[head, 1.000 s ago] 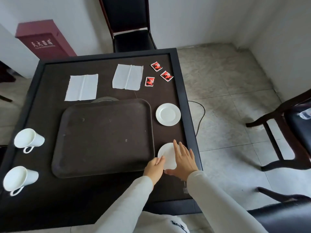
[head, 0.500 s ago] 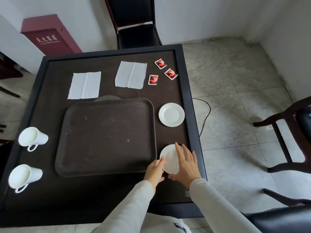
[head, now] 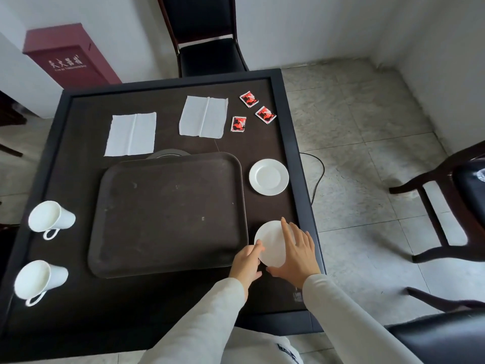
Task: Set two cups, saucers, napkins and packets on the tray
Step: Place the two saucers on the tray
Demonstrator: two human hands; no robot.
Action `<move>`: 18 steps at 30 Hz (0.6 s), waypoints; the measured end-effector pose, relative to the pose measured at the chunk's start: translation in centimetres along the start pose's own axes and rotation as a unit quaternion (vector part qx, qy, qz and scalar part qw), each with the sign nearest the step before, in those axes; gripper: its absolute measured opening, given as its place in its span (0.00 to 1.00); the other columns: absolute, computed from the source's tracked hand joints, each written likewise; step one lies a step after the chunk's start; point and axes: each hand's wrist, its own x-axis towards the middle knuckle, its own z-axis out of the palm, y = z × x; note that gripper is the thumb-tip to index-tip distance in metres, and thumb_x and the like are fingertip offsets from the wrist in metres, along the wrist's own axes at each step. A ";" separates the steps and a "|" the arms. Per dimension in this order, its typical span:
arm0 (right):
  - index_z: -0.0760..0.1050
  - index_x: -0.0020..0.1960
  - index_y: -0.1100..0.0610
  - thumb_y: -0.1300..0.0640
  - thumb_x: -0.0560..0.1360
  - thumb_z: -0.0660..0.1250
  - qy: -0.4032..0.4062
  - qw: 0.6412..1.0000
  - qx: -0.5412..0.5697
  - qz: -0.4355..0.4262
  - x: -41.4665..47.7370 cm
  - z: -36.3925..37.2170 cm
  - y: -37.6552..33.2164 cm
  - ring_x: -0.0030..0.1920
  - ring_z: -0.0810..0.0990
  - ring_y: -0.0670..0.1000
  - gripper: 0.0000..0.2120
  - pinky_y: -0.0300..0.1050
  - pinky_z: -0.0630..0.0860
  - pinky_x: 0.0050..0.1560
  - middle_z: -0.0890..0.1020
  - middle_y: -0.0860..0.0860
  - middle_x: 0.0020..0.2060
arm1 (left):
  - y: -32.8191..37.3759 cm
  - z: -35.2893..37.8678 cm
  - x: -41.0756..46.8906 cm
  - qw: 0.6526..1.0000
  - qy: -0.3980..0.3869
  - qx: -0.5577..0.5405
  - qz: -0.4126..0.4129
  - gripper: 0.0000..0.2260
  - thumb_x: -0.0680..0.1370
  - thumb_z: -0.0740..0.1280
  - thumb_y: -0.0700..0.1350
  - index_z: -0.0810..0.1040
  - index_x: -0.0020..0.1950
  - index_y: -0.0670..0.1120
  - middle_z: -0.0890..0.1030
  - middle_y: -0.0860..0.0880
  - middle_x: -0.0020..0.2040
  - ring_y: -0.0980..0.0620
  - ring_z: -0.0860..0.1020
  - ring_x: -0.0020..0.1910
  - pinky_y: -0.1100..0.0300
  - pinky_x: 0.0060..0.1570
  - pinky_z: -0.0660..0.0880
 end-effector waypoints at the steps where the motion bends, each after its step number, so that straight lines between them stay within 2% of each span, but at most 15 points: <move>1: 0.40 0.82 0.49 0.37 0.61 0.79 0.004 1.000 0.002 0.001 0.0 -0.1 -0.3 0.77 0.59 0.58 0.64 0.58 0.47 0.79 0.59 0.54 0.78 | 0.0 -0.2 0.0 1.000 0.000 -0.007 0.001 0.12 0.83 0.64 0.55 0.80 0.59 0.50 0.75 0.50 0.60 0.48 0.75 0.63 0.49 0.62 0.76; 4: 0.42 0.82 0.49 0.38 0.59 0.80 0.019 1.000 0.007 0.001 -0.2 -0.4 -1.4 0.76 0.61 0.58 0.65 0.59 0.51 0.79 0.61 0.54 0.77 | 0.4 -1.0 -0.4 0.999 -0.003 -0.037 0.001 0.07 0.82 0.66 0.54 0.79 0.55 0.54 0.75 0.50 0.61 0.47 0.75 0.64 0.48 0.64 0.76; 7: 0.44 0.82 0.50 0.38 0.58 0.81 0.034 0.999 0.007 0.002 -0.1 -0.5 -3.0 0.75 0.62 0.58 0.65 0.60 0.55 0.77 0.63 0.55 0.76 | 0.8 -2.5 -0.5 0.996 -0.004 -0.086 -0.001 0.02 0.82 0.67 0.52 0.79 0.51 0.56 0.76 0.53 0.57 0.47 0.76 0.63 0.45 0.65 0.76; 11: 0.44 0.82 0.50 0.37 0.58 0.81 0.043 0.999 -0.009 -0.008 0.4 -0.4 -6.0 0.75 0.63 0.59 0.65 0.59 0.59 0.76 0.63 0.55 0.76 | 1.2 -5.6 -0.6 0.993 -0.001 -0.121 0.008 0.05 0.82 0.67 0.52 0.80 0.55 0.55 0.76 0.57 0.53 0.49 0.78 0.59 0.47 0.63 0.78; 14: 0.44 0.81 0.50 0.38 0.58 0.81 0.042 0.999 -0.016 -0.021 1.3 -0.1 -8.9 0.74 0.63 0.59 0.65 0.59 0.61 0.75 0.62 0.54 0.77 | 1.7 -8.6 -0.7 0.988 0.005 -0.154 0.011 0.01 0.81 0.68 0.51 0.79 0.52 0.57 0.77 0.55 0.54 0.49 0.80 0.57 0.48 0.61 0.79; 18: 0.43 0.81 0.48 0.38 0.58 0.81 0.032 0.999 -0.013 -0.040 3.1 1.0 -13.6 0.75 0.63 0.59 0.65 0.61 0.63 0.74 0.61 0.53 0.77 | 2.5 -13.3 -0.8 0.982 0.013 -0.190 0.018 0.04 0.81 0.69 0.52 0.76 0.50 0.61 0.78 0.52 0.60 0.50 0.81 0.55 0.48 0.60 0.79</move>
